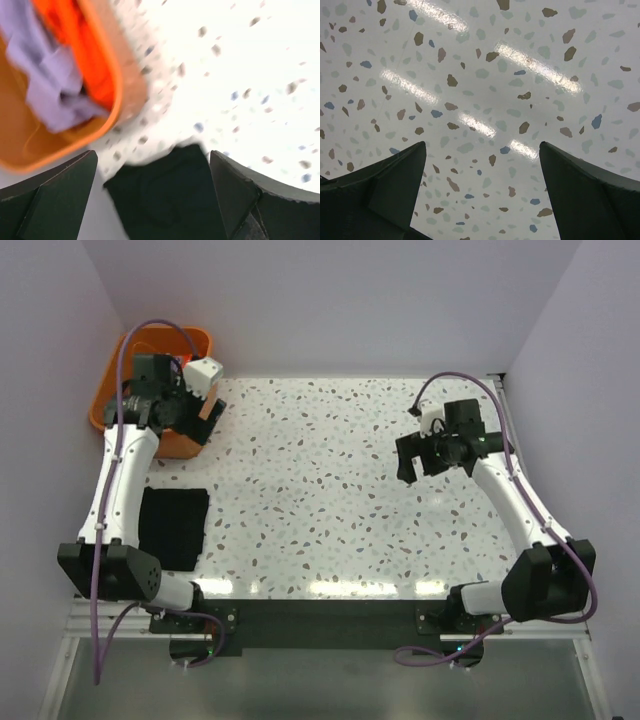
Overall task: Fold and stack the t-shirts
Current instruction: Reset both grippers
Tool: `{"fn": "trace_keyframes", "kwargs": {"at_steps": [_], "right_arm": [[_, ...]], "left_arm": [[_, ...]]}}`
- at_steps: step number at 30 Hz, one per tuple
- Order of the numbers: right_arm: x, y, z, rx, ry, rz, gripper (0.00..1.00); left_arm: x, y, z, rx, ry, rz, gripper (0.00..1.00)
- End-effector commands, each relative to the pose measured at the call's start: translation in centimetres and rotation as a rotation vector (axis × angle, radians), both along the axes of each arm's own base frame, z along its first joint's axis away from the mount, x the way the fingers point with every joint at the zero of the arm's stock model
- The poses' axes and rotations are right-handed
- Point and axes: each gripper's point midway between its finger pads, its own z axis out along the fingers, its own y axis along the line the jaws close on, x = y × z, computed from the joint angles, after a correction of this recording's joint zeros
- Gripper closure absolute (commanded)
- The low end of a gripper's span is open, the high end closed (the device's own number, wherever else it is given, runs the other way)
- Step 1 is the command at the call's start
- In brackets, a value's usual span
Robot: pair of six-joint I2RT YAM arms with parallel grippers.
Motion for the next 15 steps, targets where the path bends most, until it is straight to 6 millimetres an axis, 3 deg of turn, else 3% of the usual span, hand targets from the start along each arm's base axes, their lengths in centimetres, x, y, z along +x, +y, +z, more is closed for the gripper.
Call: {"fn": "trace_keyframes", "kwargs": {"at_steps": [1,3,4,7,8,11,15], "right_arm": [[0.3,-0.1,1.8,0.023,-0.078,-0.019,0.01],[0.0,-0.4,1.5,0.010,-0.074,-0.030,0.01],[-0.1,-0.6,1.1,0.004,-0.070,-0.036,0.01],[-0.6,-0.8,0.2,-0.007,-0.065,-0.042,0.01],[-0.7,-0.9,-0.3,-0.010,-0.058,-0.045,0.01],[-1.5,-1.1,-1.8,-0.020,-0.027,-0.050,0.01],[-2.1,-1.0,-2.7,-0.009,-0.007,-0.056,0.01]], "left_arm": [[2.4,-6.6,0.6,-0.189,-0.043,-0.025,0.00],[3.5,-10.3,-1.0,-0.232,-0.040,-0.064,0.00],[3.3,-11.2,-3.4,-0.227,0.002,-0.072,0.00],[3.8,-14.4,-5.6,-0.244,-0.020,-0.108,0.00],[3.2,-14.7,-7.8,-0.238,0.015,-0.106,0.00],[2.8,-15.6,-11.1,-0.250,0.062,-0.103,0.00],[2.9,-15.7,-12.0,-0.265,0.043,-0.087,0.00]]}}
